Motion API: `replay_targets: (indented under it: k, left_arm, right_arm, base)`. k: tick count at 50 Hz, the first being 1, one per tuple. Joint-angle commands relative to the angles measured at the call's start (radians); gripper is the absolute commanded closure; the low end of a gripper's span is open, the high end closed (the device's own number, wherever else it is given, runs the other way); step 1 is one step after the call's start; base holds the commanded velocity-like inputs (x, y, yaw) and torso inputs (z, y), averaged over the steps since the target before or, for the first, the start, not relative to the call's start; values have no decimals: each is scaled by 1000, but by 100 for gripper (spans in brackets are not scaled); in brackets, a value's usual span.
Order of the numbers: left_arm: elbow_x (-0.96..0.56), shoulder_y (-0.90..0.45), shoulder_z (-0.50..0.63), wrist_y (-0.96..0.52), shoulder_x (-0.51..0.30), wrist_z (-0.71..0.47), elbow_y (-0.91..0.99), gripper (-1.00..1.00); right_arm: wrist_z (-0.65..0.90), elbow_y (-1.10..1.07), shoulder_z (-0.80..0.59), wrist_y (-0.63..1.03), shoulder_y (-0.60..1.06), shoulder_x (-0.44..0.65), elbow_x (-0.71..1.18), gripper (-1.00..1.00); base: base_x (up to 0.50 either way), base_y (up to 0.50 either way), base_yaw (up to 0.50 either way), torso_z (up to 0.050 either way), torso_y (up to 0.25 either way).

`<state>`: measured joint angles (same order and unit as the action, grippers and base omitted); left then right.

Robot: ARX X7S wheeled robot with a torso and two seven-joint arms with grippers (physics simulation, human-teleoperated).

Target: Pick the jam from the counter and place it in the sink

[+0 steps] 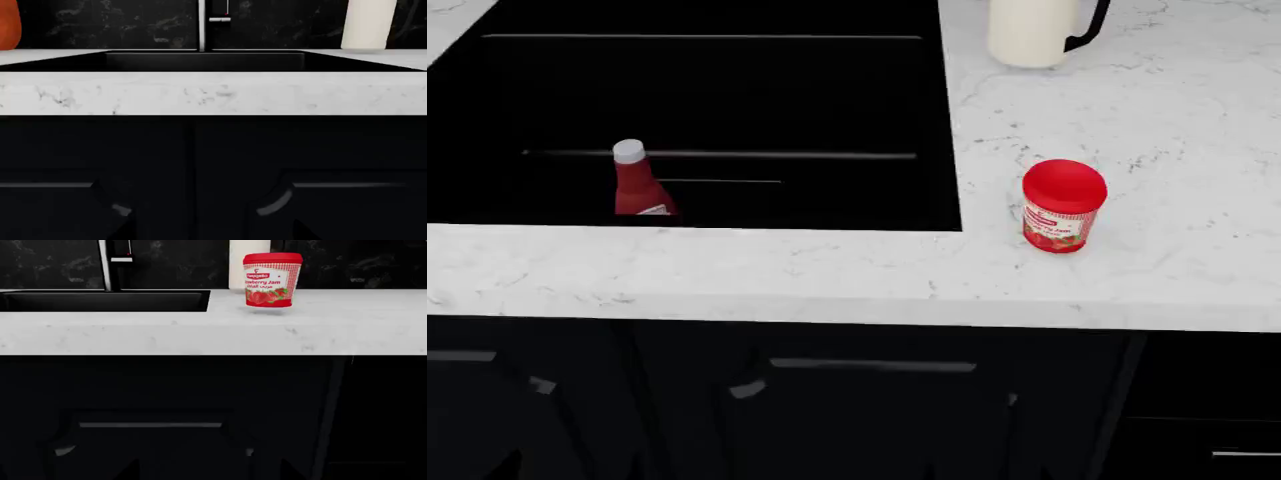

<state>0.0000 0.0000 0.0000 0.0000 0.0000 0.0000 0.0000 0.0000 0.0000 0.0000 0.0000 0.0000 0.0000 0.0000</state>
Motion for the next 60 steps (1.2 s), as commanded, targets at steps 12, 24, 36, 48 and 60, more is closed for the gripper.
replay_targets:
  k: [12,24,36,48,60]
  left_arm:
    - [-68,-5,105,-18,-85,-110,21,-100]
    - [-82,-5,119,-4,-96,-105,10,-100]
    - [-39,1,68,-17,-49,-44,13,-100]
    - [-60,1,89,-19,-68,-66,21,-100]
    - [-28,-26,109,-117,-95,-112,127,-100]
  right_arm:
    - [61,3,-41,-8,-11,44,39,-100]
    - [79,8,-57,-17,-11,54,52,-100]
    - [58,11,-38,-25,-18,39,33,-100]
    - [82,6,-73,-26,-16,61,37,-100]
    - [113,-170,-88,75,4,116,-14,-100]
  base:
    - [0,0,0,0,0]
    - [0,0,0,0,0]
    - [0,0,0,0,0]
    - [0,0,0,0,0]
    - [0,0,0,0,0]
